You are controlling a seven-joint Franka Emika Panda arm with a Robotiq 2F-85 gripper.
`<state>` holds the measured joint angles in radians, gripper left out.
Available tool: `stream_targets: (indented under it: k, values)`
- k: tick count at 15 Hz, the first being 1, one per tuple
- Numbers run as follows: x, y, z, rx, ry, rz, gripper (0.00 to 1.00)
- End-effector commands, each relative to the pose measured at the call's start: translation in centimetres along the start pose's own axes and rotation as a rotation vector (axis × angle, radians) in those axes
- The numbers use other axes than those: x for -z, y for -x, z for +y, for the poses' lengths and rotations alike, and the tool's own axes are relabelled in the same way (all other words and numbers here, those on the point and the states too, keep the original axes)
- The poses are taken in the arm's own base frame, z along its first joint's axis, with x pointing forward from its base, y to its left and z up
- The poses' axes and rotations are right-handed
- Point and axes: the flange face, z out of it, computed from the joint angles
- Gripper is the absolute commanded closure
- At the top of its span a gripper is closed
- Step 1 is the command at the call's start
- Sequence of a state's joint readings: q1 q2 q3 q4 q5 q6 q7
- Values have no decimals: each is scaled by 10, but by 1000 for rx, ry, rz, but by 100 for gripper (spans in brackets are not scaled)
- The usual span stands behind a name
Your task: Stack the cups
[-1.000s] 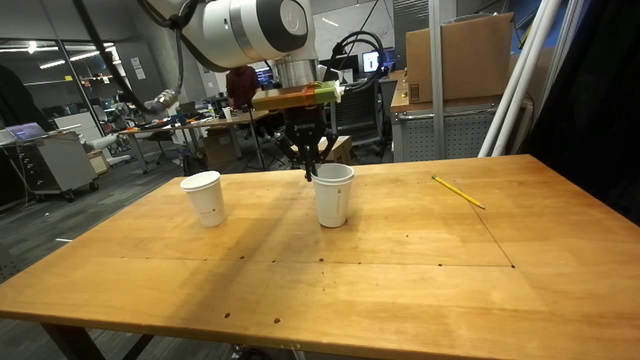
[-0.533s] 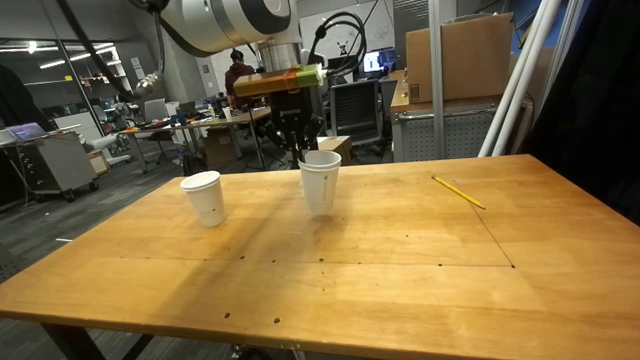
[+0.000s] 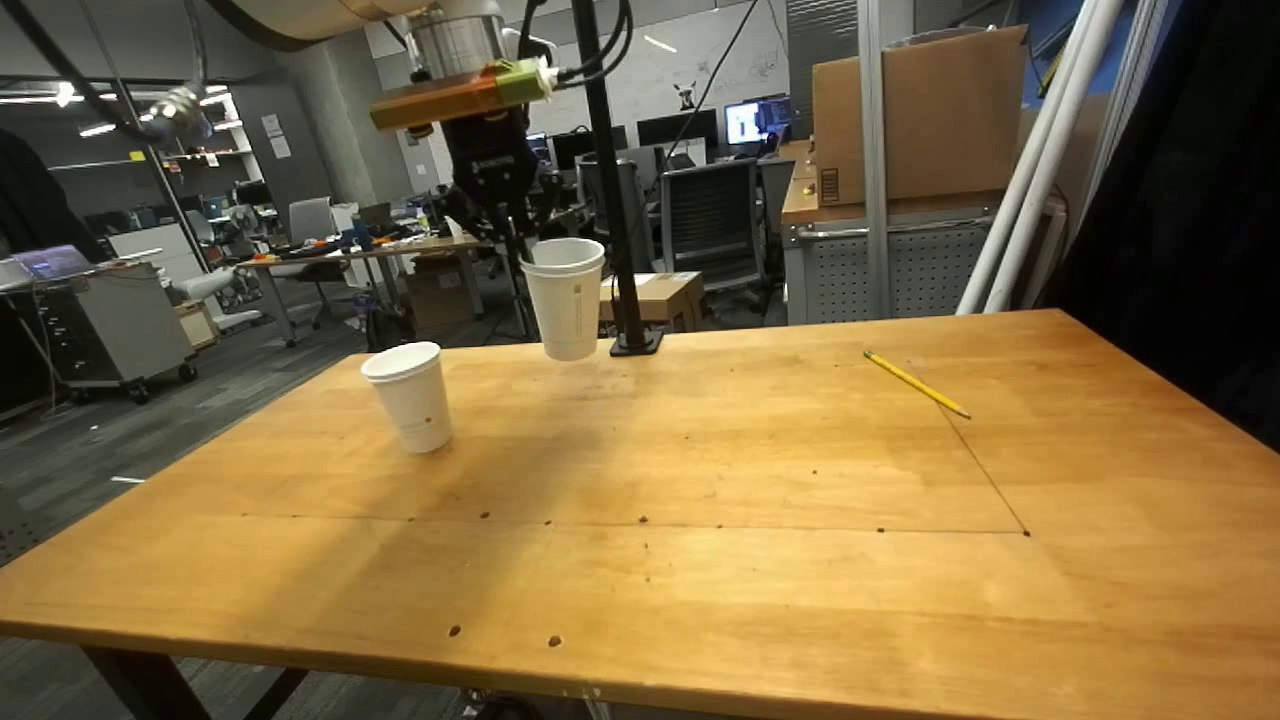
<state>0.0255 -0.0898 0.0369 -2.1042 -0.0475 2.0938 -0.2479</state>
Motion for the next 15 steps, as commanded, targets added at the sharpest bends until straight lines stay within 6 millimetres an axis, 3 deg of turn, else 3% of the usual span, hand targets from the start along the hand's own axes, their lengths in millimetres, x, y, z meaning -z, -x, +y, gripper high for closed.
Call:
stream_targets:
  k: [1,8,15]
  values:
    - [31,0,-30,48,5,48,100]
    - [63,-4,-89,173,26,116,100]
    - [66,-8,-126,262,30,127,100]
